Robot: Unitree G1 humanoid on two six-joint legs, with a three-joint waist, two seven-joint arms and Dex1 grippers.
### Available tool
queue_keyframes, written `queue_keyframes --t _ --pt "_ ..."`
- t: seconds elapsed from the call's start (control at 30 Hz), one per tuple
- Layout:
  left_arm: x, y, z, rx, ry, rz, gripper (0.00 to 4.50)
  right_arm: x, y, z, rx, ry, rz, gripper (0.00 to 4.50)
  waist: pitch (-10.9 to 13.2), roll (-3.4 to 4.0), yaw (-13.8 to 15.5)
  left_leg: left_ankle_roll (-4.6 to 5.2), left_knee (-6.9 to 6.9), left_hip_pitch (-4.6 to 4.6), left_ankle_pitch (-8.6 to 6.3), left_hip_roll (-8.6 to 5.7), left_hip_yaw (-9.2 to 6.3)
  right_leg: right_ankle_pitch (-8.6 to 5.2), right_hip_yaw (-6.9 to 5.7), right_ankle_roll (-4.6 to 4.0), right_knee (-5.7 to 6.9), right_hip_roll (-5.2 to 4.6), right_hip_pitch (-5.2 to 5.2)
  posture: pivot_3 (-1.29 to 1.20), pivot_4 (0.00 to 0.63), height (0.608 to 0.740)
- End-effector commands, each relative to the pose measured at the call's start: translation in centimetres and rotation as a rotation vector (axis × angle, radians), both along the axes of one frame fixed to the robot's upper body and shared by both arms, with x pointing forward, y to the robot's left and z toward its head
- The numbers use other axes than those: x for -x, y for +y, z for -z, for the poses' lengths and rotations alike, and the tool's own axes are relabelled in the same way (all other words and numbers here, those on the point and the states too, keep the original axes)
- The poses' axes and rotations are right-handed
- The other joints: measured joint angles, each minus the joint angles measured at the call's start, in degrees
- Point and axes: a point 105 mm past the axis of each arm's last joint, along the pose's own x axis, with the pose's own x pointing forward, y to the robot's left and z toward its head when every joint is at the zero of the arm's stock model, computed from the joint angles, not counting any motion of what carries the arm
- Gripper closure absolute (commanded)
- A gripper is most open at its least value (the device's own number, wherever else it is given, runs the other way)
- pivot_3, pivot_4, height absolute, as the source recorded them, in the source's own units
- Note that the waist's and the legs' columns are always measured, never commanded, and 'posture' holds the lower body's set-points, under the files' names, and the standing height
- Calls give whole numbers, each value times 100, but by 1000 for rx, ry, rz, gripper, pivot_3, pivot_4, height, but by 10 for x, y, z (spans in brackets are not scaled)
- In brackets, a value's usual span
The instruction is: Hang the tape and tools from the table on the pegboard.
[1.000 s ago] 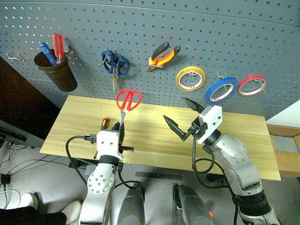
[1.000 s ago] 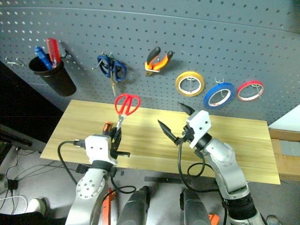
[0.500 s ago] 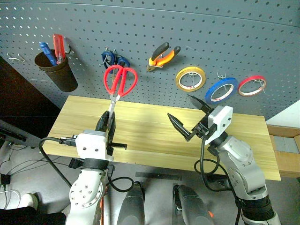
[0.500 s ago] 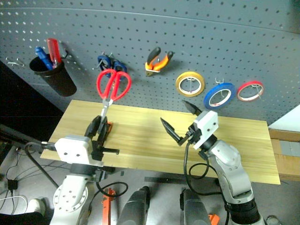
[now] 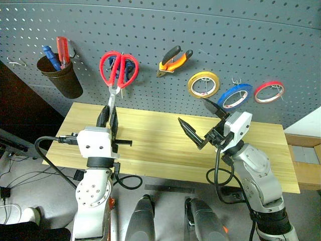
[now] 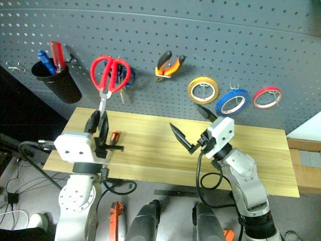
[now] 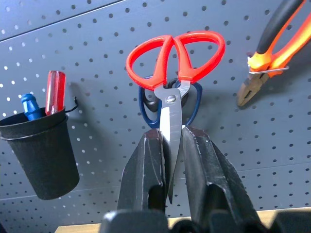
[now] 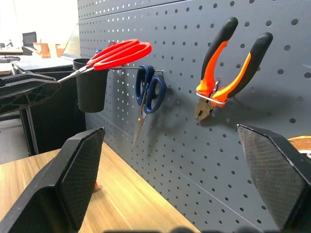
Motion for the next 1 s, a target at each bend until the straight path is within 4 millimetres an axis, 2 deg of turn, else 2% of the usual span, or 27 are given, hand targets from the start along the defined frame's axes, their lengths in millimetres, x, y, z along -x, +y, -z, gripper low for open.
queue_keyframes --t 0.03,0.23,0.67,0.87,1.0 --pt "3 6 -6 7 -18 -27 4253 3 -1 -9 -10 -44 -1 0 0 0 0 0 0 0 0 0 0 0 0 0 1 0 0 149 265 740" --pt "3 10 4 23 33 -37 4253 2 -1 -9 -9 -44 2 0 0 0 -1 0 1 0 0 0 0 0 0 0 1 0 1 150 269 740" --pt "-17 4 34 47 203 -4 4253 4 0 -10 -14 -39 -1 0 -1 -1 -1 0 3 1 0 -1 -2 1 -1 -1 3 0 2 142 275 740" --pt "-15 9 51 42 276 -27 4253 5 -1 -9 -9 -37 2 0 -1 -1 -10 0 3 2 0 0 -2 1 -1 -1 3 0 2 137 275 740" --pt "-17 13 55 51 292 -43 4253 5 -1 -8 -7 -36 2 0 -1 -1 -6 1 4 2 0 0 -3 1 -2 -1 5 0 2 136 273 740"
